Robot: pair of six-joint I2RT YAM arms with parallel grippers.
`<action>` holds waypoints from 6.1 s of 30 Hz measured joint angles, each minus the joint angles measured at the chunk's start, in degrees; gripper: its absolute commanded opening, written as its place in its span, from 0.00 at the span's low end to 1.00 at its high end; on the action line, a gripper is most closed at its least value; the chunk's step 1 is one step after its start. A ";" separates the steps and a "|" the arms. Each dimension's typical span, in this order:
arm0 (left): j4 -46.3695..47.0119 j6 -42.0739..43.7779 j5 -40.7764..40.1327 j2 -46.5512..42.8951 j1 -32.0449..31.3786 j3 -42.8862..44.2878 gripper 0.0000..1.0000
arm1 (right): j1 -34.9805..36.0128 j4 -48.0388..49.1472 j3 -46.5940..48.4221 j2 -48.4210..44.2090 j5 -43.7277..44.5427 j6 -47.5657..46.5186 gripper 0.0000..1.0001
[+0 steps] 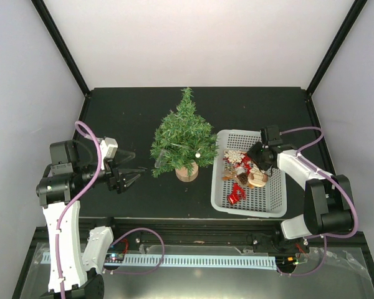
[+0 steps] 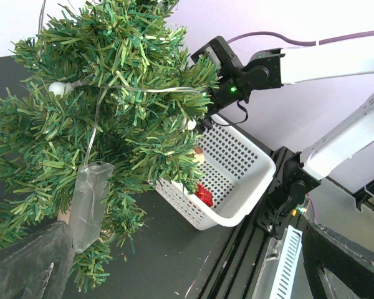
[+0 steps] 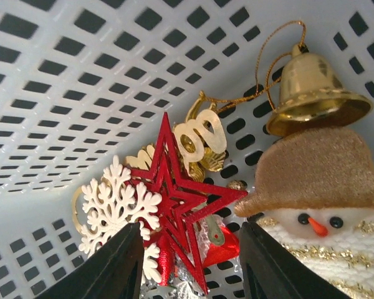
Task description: Decorate the small christmas tree
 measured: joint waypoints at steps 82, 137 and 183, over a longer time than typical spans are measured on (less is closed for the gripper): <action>-0.13 1.03 0.46 -0.57 0.02 0.00 0.99 | 2.12 14.78 -7.67 1.07 5.31 -1.16 0.18; 1.14 -0.35 0.37 -2.60 0.39 -1.53 0.99 | 1.77 0.35 1.20 0.28 -1.68 -10.23 0.31; 1.20 -0.35 0.37 -2.60 0.55 -1.73 0.99 | -1.44 8.66 -5.40 -0.57 -4.28 -9.38 0.29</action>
